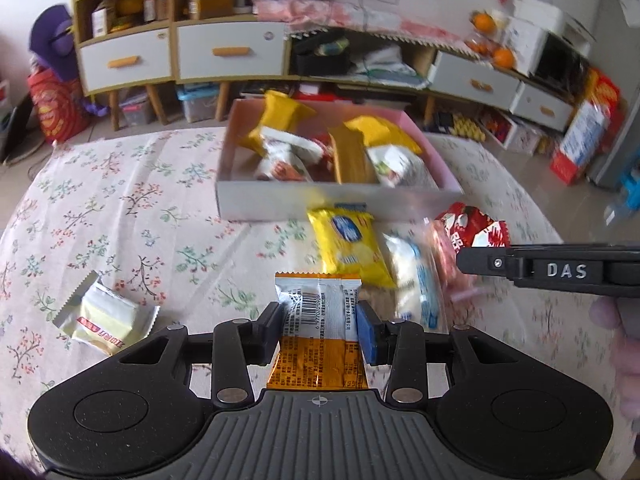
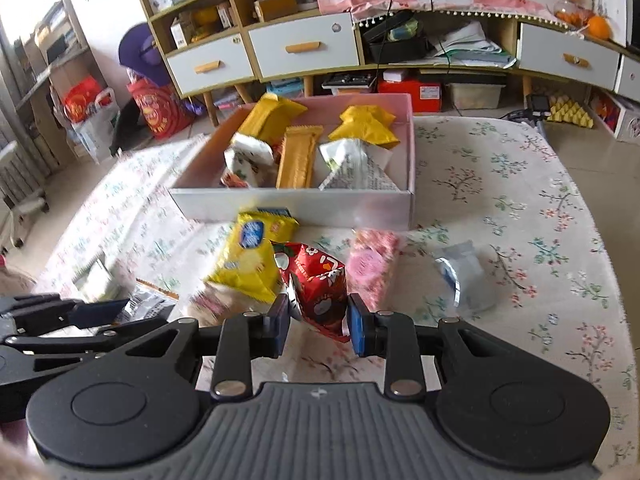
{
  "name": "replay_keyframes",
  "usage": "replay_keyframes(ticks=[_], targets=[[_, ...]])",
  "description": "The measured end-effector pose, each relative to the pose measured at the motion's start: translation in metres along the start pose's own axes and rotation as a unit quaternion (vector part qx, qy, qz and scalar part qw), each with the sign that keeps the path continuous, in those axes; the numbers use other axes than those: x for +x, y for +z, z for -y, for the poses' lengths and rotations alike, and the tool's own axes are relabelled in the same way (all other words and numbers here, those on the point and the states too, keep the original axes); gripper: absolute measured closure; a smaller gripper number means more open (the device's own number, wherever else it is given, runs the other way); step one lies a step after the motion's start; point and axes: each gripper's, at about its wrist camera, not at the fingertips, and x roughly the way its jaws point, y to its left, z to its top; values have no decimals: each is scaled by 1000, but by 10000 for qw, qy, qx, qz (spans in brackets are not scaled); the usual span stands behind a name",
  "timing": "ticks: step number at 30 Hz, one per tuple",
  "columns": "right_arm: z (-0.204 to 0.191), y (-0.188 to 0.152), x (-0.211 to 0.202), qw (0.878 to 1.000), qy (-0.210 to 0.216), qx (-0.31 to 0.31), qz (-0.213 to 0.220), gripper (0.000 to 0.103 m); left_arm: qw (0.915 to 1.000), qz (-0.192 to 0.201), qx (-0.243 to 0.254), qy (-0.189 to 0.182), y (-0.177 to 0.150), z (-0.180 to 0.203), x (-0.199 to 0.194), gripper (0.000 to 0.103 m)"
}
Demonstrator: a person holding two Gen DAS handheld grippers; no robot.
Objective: Organize snacks
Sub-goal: 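Carry both packets over the pink box and open both grippers inside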
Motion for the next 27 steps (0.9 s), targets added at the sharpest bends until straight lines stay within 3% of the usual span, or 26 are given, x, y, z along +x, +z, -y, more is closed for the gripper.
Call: replay_keyframes(ticks=[10,21,27], targets=[[17,39,5,9919,445,1057,540,75,9993,350,-111,67,45,-8,15,66],[3,54,38,9879,453,1252,792,75,9981,499,113,346,102,-20,65,66],[-3,54,56,9890,278,1249,739,75,9984,294,74,472,112,-32,96,66]])
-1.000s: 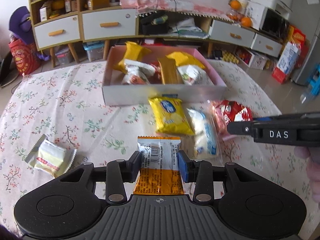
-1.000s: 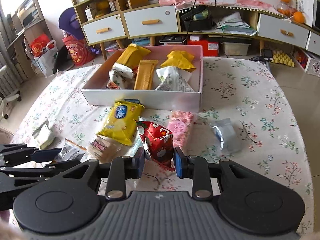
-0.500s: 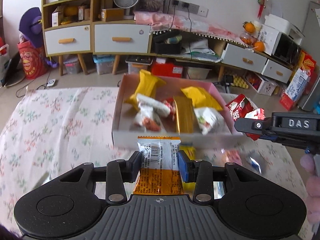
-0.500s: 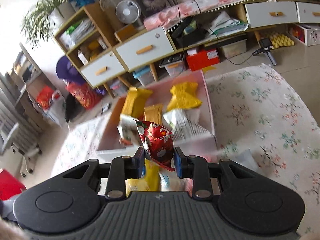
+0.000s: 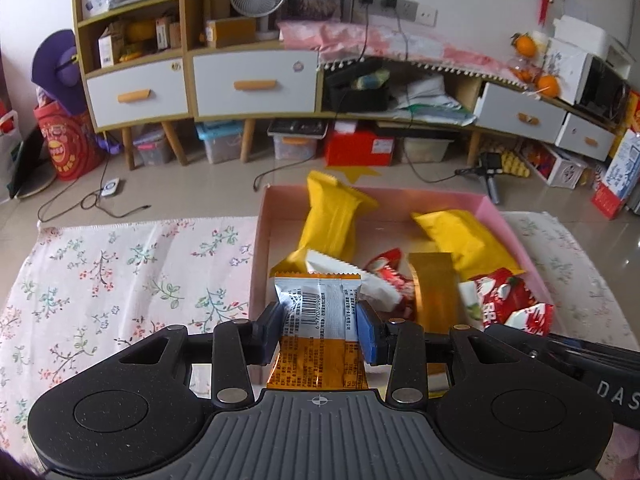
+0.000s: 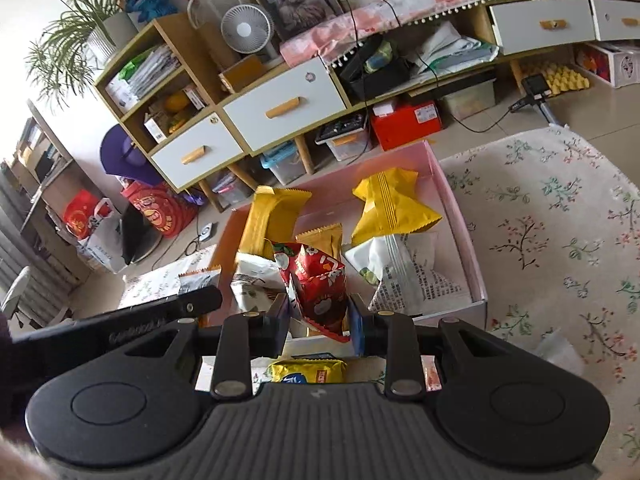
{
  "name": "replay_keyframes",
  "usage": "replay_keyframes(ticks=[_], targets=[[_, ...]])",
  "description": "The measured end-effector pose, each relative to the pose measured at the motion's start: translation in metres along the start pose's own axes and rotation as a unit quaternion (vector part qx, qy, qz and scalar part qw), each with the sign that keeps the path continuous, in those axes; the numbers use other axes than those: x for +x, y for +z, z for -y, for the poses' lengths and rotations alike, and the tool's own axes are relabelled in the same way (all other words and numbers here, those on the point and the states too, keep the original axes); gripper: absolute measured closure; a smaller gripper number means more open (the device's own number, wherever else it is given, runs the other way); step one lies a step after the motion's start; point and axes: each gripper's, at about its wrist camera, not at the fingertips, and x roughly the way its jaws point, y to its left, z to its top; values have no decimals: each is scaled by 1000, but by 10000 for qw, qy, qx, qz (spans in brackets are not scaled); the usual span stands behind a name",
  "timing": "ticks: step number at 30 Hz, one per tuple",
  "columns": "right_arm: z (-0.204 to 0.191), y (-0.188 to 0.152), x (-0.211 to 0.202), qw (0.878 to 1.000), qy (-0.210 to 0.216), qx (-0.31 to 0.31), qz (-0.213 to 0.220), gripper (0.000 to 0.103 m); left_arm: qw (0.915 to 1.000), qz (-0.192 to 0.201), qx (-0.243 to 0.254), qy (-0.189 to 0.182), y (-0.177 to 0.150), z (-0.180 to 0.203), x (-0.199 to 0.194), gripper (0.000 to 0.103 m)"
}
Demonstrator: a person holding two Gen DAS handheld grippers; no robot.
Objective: Organize snacks
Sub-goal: 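Carry both packets over the pink box and open both grippers inside, then withdraw both grippers from the box back over the table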
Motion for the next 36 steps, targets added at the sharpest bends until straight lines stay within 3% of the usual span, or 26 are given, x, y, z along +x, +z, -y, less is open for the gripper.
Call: replay_keyframes(ticks=[11,15,19,20,24,28,36], targets=[[-5,-2,28,9994,-314,-144,-74,75,9993,-56,-242,-262,2,-10,31,66],[-13,-6,29,9969,-542,-569,-16,75,9985,-2,-385,-381,3,-13,36,66],[-11,-6,28,9973,-521,-508,-29,72,9984,0,-327,-452,3,-13,35,63],[-10,-6,28,9976,-501,-485,-35,70,9984,-16,-313,-470,3,-13,35,62],[-10,-4,26,9987,-277,-423,-78,50,9984,72,-330,-447,3,-16,26,42],[-13,-2,22,9991,-130,-384,-133,42,9980,126,-362,-503,3,-21,13,29],[-14,-5,4,9986,-134,-492,-157,27,9984,189,-353,-392,-5,-25,-18,20]])
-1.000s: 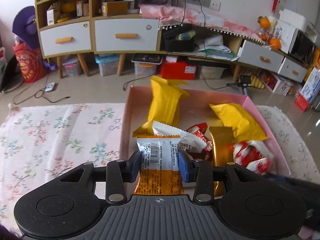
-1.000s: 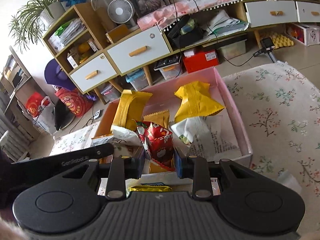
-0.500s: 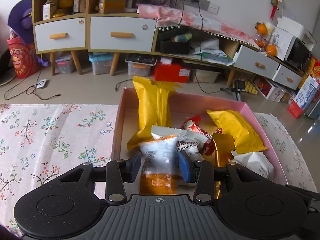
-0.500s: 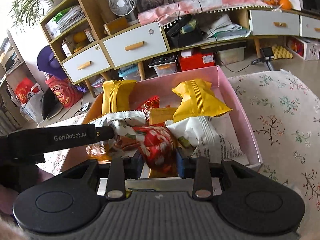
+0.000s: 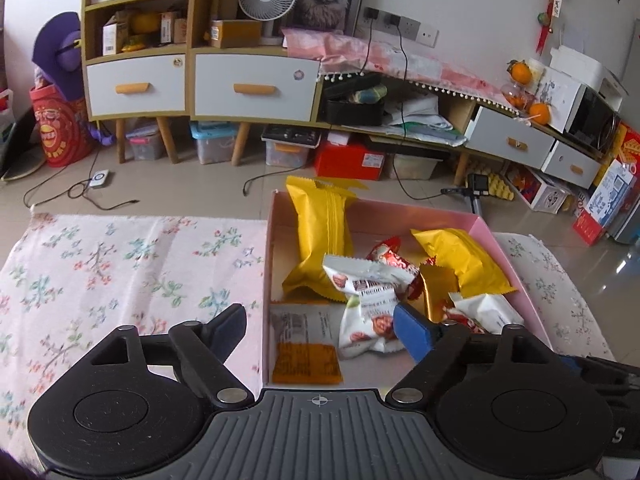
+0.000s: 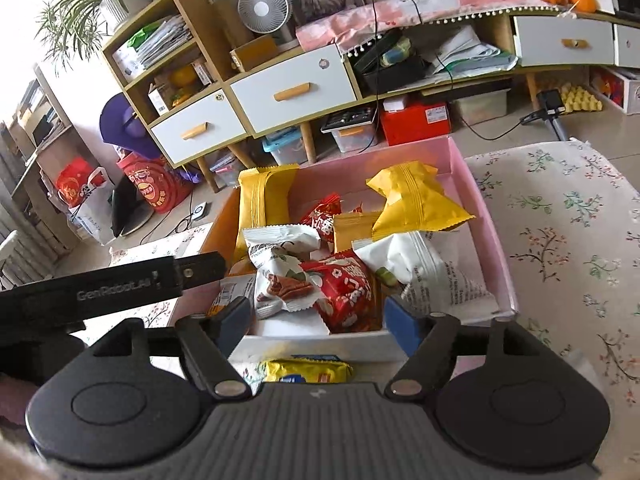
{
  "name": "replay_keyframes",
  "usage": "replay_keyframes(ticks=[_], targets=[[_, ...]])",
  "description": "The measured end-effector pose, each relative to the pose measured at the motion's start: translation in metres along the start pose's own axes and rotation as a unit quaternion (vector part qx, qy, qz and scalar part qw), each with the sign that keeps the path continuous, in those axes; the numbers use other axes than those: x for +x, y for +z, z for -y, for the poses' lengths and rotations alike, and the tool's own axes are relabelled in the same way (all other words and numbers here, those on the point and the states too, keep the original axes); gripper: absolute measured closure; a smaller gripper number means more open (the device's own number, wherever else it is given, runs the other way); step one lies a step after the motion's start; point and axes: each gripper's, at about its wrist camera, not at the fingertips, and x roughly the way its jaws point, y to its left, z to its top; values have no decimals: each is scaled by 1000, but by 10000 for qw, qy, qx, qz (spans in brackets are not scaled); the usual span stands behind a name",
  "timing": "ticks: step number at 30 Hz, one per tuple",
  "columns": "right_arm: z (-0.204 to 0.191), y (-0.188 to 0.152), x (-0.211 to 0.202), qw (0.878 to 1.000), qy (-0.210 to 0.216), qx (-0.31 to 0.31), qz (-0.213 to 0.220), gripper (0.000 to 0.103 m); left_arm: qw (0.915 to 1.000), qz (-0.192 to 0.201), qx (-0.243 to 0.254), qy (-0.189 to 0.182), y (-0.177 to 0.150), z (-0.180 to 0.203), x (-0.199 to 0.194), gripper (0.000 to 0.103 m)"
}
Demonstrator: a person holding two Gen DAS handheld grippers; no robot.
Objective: Organize snacks
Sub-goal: 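Withdraw both grippers from the box back over the table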
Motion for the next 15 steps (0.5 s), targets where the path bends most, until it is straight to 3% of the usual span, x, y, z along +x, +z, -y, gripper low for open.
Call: replay_keyframes(ticks=[15], targets=[[-5,-9,-47,9955,-719,-452,-429,8,9991,-393,-67,155,-43,-3,-61,8]])
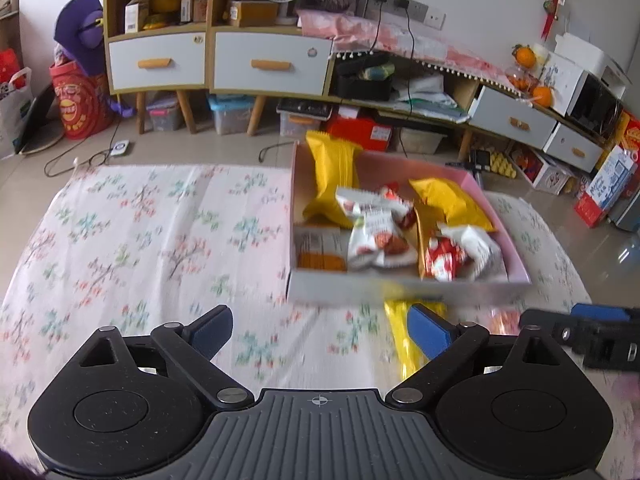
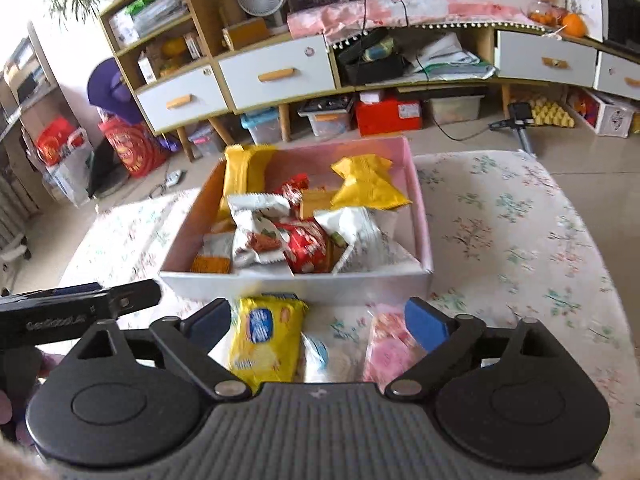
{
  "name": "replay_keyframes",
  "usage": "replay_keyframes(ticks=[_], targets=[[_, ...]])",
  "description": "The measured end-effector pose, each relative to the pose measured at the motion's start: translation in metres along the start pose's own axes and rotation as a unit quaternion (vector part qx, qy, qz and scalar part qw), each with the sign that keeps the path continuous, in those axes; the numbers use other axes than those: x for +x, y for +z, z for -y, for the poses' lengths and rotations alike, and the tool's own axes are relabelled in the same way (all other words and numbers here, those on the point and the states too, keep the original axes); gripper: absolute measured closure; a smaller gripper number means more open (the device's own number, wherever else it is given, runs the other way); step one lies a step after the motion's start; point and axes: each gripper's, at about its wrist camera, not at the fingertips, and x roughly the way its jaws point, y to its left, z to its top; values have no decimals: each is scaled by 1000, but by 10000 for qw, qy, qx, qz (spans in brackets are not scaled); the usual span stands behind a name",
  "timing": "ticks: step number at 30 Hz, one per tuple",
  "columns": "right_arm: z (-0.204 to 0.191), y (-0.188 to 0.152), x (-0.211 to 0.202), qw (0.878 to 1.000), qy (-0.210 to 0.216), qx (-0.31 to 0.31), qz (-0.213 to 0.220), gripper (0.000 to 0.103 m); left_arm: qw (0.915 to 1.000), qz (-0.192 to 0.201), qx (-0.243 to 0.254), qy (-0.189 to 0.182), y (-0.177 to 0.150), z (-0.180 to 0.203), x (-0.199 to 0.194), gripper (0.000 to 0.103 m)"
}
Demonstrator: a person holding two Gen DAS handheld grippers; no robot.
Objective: Organize snacks
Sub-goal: 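Withdraw both grippers from the box back over the table, then grasp the white-yellow cake packet with the left gripper while the right grasps the white milk stick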
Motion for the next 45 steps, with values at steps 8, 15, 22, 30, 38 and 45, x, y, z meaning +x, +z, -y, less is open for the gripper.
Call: replay_keyframes(ticks=[8,15,22,30,38,45], targets=[[0,-12,-12,9994,-103,-268,-202,3,9992,-111,261,297,-27,2,-27,4],[-1,-34,-18,9957,-89,-906,-163,0,9974,-73,596,404,-49,-5,-41,3],[13,-51,-25,9947,-59,-1013,-148,0,9964,-4,744,408,-68,-19,-50,3],[33,-63,-28,9977,58,-672,-30,0,9953,166,739,607,-87,-47,-50,3],[47,-77,-29,9965,61,-776,294,0,9962,256,548,631,-105,-81,-45,3],[52,-88,-20,9951,19,-861,494,0,9954,344,511,729,-112,-96,-36,3]])
